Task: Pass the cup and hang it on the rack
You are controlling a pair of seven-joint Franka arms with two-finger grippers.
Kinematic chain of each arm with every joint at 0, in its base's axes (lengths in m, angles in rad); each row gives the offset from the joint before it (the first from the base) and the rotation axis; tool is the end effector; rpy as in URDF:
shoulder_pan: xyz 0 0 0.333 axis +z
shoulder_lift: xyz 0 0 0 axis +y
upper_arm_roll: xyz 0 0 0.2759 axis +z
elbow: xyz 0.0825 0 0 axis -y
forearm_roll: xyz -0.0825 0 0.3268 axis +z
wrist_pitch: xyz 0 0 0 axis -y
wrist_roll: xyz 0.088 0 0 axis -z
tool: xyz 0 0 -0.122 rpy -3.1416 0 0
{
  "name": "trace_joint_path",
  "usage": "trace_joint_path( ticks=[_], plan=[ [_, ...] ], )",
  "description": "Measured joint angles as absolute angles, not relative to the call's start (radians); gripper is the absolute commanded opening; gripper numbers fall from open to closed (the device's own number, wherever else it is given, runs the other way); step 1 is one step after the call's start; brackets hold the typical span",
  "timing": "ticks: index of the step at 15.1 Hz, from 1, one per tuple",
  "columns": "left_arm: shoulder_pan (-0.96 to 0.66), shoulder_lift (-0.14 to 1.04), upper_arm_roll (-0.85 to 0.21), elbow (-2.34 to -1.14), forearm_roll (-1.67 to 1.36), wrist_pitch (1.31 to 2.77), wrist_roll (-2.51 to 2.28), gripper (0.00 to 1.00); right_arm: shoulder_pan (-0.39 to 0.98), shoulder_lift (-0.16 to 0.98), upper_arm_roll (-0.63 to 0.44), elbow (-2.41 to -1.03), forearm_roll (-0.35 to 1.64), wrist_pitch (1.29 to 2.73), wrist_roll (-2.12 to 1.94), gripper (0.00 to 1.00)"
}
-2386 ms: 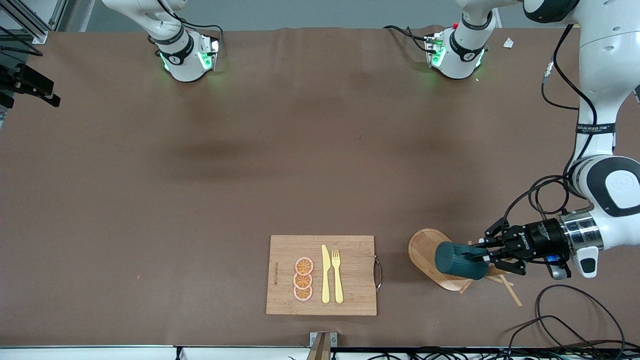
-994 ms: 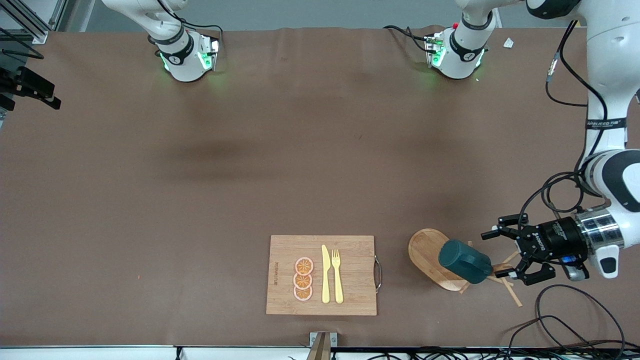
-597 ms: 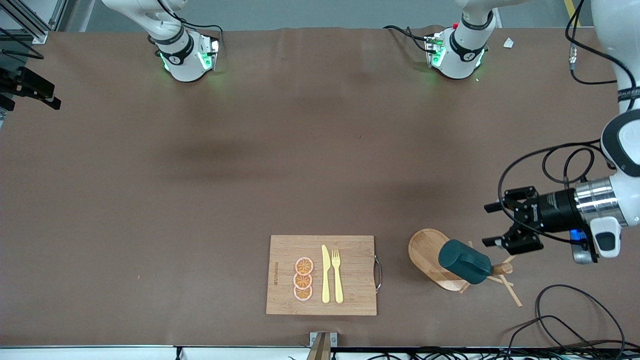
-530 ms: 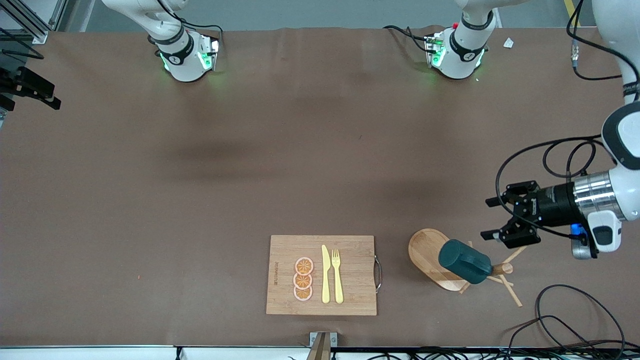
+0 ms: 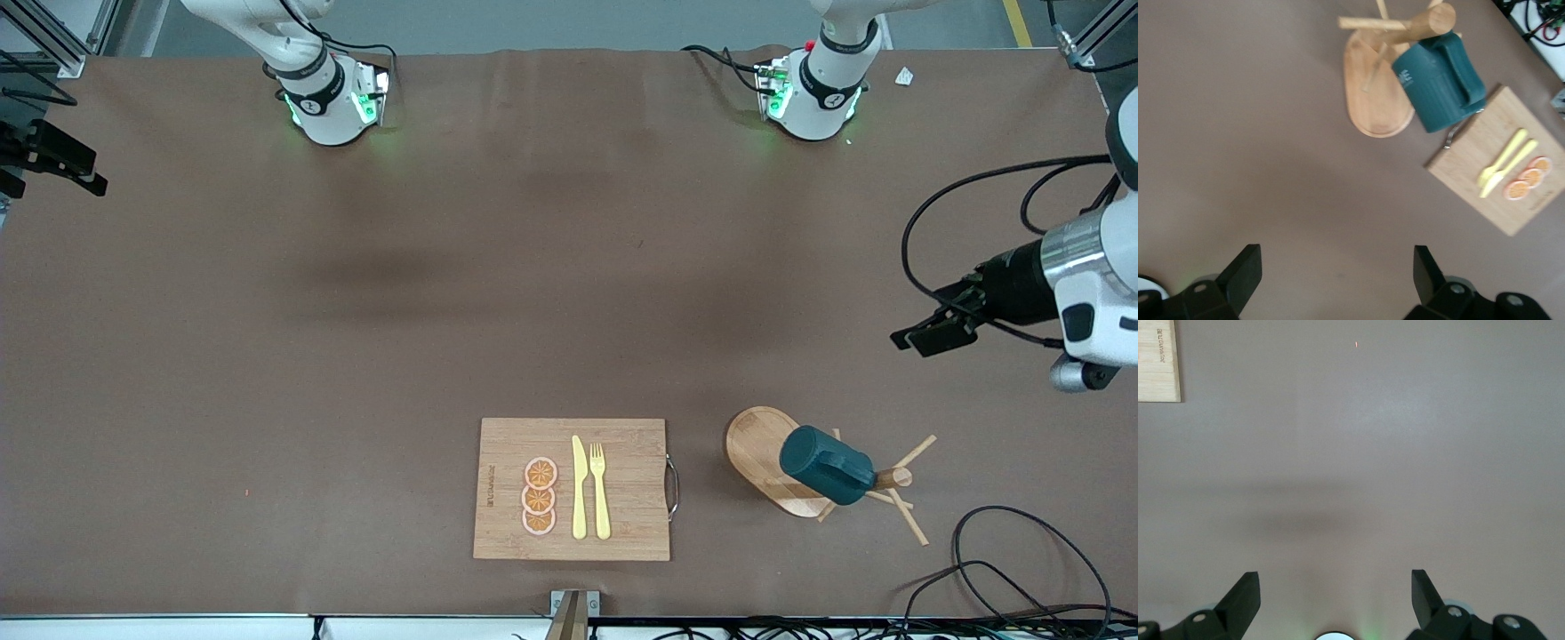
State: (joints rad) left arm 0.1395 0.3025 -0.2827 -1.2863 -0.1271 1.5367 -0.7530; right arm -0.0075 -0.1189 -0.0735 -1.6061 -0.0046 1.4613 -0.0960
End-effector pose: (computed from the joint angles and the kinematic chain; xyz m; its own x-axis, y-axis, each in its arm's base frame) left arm 0.5637 -0.0737 0.5301 0.8088 0.5623 -0.1719 0.5841 -0.8020 0.1250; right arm 0.4512 -0.0393 0.6018 0.9996 0.0153 -0.0257 0.0151 -0.9999 -0.0066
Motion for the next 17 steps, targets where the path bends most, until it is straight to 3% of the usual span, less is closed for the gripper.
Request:
trace_joint_path(
  ticks=[6, 12, 17],
  plan=[
    [0.106, 0.178, -0.239, -1.337, 0.078, 1.514, -0.349, 1.00, -0.007, -0.119, -0.074, -1.606, -0.005, 1.463, -0.096, 1.00],
    [0.029, -0.052, -0.081, -1.571, 0.044, 1.500, -0.151, 1.00, -0.007, -0.119, -0.073, -1.606, -0.005, 1.462, -0.096, 1.00],
    [0.014, -0.159, -0.080, -1.682, 0.009, 1.501, -0.143, 1.00, -0.008, -0.119, -0.074, -1.608, -0.005, 1.462, -0.096, 1.00]
  ],
)
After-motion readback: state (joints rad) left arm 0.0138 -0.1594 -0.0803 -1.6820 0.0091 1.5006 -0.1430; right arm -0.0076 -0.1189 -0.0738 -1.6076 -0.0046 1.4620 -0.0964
